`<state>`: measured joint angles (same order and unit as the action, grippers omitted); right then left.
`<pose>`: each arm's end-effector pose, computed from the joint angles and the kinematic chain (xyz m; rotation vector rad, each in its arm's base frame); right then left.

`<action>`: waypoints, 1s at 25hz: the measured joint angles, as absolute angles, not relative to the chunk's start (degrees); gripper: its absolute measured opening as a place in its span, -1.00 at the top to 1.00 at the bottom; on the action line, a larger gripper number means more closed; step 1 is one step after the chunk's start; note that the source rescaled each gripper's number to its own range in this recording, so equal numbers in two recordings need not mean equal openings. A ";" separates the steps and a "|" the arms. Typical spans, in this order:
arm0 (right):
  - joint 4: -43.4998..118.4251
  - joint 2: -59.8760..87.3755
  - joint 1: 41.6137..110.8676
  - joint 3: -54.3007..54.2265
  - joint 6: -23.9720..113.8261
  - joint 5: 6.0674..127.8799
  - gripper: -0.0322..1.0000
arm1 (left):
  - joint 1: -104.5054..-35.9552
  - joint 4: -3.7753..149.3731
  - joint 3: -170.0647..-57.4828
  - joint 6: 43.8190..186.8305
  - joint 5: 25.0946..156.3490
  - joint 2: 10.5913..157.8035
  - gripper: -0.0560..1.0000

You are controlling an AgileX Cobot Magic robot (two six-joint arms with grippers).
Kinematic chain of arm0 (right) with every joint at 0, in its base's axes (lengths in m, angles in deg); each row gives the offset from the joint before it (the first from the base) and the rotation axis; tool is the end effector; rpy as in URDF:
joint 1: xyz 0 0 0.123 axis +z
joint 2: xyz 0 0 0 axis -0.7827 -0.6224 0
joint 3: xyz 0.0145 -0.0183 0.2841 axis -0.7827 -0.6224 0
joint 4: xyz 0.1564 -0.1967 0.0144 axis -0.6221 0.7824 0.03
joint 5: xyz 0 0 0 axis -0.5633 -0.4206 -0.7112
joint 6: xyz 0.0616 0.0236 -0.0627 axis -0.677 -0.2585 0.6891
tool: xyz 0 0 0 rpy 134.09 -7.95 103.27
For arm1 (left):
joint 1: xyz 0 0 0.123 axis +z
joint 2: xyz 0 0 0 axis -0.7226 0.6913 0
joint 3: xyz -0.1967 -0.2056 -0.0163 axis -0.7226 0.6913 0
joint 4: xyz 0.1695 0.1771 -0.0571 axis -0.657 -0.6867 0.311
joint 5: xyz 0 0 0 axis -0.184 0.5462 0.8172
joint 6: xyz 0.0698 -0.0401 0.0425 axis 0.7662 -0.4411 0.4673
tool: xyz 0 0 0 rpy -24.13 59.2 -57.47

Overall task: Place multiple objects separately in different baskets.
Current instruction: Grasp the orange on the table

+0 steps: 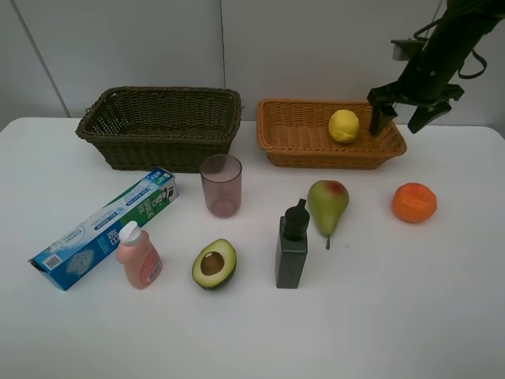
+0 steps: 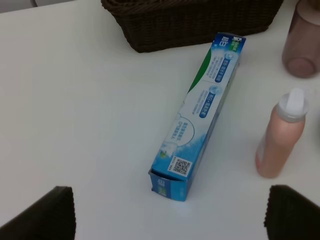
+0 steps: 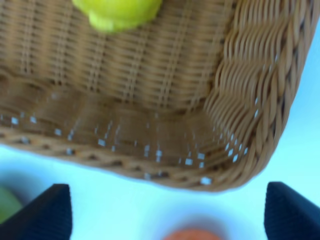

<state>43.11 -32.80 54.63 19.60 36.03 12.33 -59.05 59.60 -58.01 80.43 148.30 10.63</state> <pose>0.4384 0.0271 0.2166 -0.4167 2.9125 0.0266 0.0022 -0.0010 0.2526 0.2225 2.1247 -0.1461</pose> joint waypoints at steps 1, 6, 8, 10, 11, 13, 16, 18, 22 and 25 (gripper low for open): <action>43.11 -32.80 54.63 19.60 36.02 11.47 -0.38 | -59.05 59.60 -58.01 80.43 148.30 10.63 -1.00; 42.78 -32.80 54.05 19.55 35.96 7.82 -0.38 | -59.05 59.60 -58.01 80.43 148.30 10.63 -1.00; 42.63 -32.13 53.21 18.23 35.96 7.71 -0.42 | -59.05 59.60 -58.01 80.43 148.30 10.63 -1.00; 43.04 -30.64 52.50 14.49 36.46 9.36 -0.56 | -59.05 59.60 -58.01 80.43 148.30 10.63 -1.00; 43.23 -29.58 52.12 11.72 36.96 11.11 -0.66 | -59.05 59.60 -58.01 80.43 148.30 10.63 -1.00; 43.49 -27.67 51.43 6.23 37.33 15.70 -0.82 | -59.05 59.60 -58.01 80.43 148.30 10.63 -1.00; 44.21 -25.31 50.18 -1.29 37.37 22.43 -0.90 | -59.05 59.60 -58.01 80.43 148.30 10.63 -1.00; 44.58 -24.35 49.74 -4.92 37.37 25.39 -0.92 | -59.05 59.60 -58.01 80.43 148.30 10.63 -1.00; 44.58 -23.56 49.42 -7.97 37.49 27.98 -0.92 | -59.05 59.60 -58.01 80.43 148.30 10.63 -1.00; 44.58 -23.51 49.41 -8.35 37.49 27.93 -0.92 | -59.05 59.60 -58.01 80.43 148.30 10.63 -1.00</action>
<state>44.58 -23.51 49.41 -8.35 37.49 27.93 -59.05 59.60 -58.01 80.43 148.30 10.63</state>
